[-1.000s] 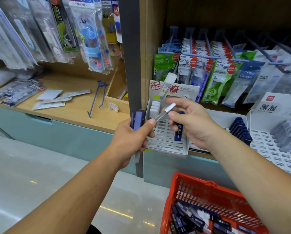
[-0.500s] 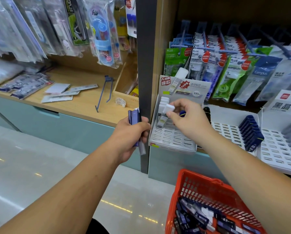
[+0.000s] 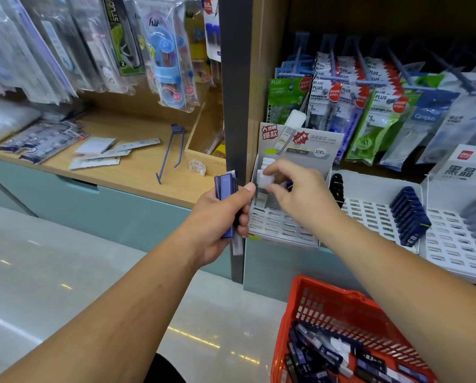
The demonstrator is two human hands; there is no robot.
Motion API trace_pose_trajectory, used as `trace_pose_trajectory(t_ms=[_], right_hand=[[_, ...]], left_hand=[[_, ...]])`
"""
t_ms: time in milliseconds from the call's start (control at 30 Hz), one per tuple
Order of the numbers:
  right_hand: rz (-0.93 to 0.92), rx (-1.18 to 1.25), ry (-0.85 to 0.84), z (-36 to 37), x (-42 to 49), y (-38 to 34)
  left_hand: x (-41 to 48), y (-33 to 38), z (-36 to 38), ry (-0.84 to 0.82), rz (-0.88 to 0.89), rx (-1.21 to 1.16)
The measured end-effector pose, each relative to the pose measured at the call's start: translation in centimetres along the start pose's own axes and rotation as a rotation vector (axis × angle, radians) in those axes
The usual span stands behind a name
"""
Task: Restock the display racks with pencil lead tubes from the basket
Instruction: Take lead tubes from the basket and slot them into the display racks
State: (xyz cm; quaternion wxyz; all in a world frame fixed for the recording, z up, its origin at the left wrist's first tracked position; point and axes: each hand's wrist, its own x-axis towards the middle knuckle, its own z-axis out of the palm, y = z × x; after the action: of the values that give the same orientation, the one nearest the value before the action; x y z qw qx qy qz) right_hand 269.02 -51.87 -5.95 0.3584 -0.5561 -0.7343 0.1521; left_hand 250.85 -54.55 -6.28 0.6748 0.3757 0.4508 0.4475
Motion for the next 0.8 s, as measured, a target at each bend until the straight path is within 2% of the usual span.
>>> trace_pose_trajectory(t_ms=[100,200,333,400,467,533,667,800], right_hand=[[-0.054,-0.044,-0.028,0.3,0.3,-0.1],[0.118,0.103,-0.067,-1.2,0.5,-0.9],[0.345,0.484,-0.093,-4.2,-0.8,-1.8],[0.497,0.806,-0.111,-5.4,-1.6,-1.9],[0.607,1.116,-0.072,-6.6,-2.3,-1.5],[0.646,1.255,0.001,-7.6,-3.0,-0.7],[0.619,1.279,0.074,-8.7,-4.0,1.0],[0.54,0.936,0.128,-10.4,-5.3,2.9]], left_hand=[[-0.2,0.1,0.3,-0.003,-0.001,-0.007],[-0.5,0.1,0.8,-0.018,0.02,0.112],[-1.2,-0.1,2.7,-0.053,0.047,0.354],[-1.4,-0.2,4.1,-0.091,0.061,0.395],[-1.4,-0.3,5.5,-0.123,0.07,0.409],[-1.3,-0.6,6.9,-0.143,0.061,0.437],[-1.0,-1.7,9.4,-0.174,0.046,0.459],[-0.3,-1.8,10.5,-0.167,0.033,0.431]])
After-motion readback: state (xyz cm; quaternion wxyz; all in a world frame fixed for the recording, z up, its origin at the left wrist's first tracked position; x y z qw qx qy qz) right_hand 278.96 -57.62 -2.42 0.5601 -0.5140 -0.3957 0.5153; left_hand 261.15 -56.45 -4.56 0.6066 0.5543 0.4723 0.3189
